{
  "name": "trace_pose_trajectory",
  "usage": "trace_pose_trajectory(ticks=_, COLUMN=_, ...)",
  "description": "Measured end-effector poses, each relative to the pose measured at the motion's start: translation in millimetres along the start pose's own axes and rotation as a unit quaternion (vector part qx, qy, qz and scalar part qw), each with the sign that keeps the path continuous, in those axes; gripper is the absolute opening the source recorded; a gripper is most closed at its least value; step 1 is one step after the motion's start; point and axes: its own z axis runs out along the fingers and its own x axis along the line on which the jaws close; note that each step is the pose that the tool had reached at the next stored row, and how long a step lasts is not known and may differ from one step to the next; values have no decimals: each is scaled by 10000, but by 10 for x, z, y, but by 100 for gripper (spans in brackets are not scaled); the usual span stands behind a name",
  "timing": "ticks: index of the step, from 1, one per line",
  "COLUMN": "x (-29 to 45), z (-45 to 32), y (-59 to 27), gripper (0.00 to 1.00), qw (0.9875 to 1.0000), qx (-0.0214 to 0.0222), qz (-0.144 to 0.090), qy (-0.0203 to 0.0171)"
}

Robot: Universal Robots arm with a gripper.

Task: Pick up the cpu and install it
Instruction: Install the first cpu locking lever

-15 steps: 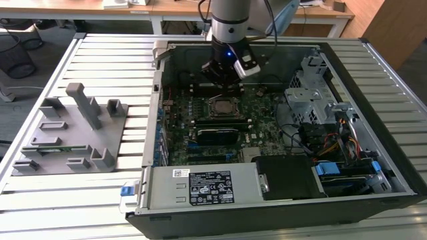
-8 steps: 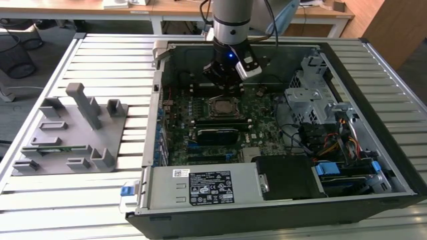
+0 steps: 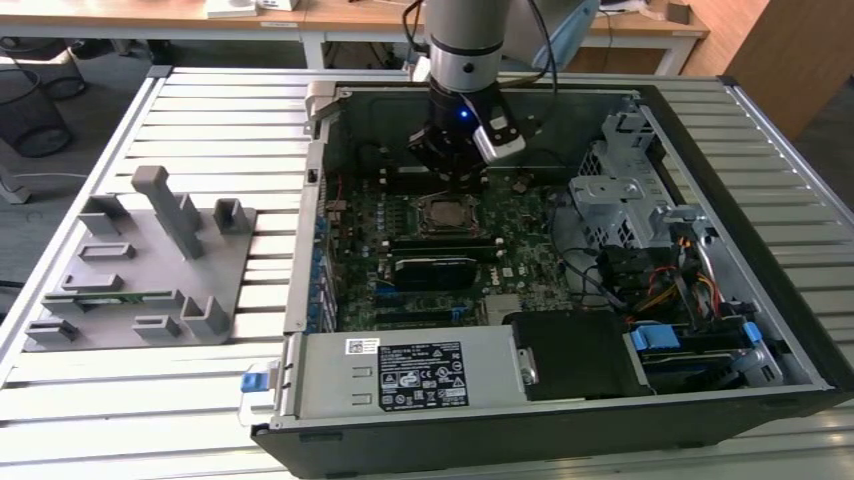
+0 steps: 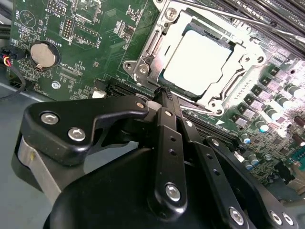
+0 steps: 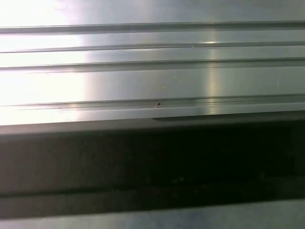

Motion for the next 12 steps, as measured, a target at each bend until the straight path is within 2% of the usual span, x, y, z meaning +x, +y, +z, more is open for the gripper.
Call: trace_pose_trajectory(ticks=12, x=-28, z=52, y=4, gripper=11, qw=10000, qx=-3, qz=0, qy=0)
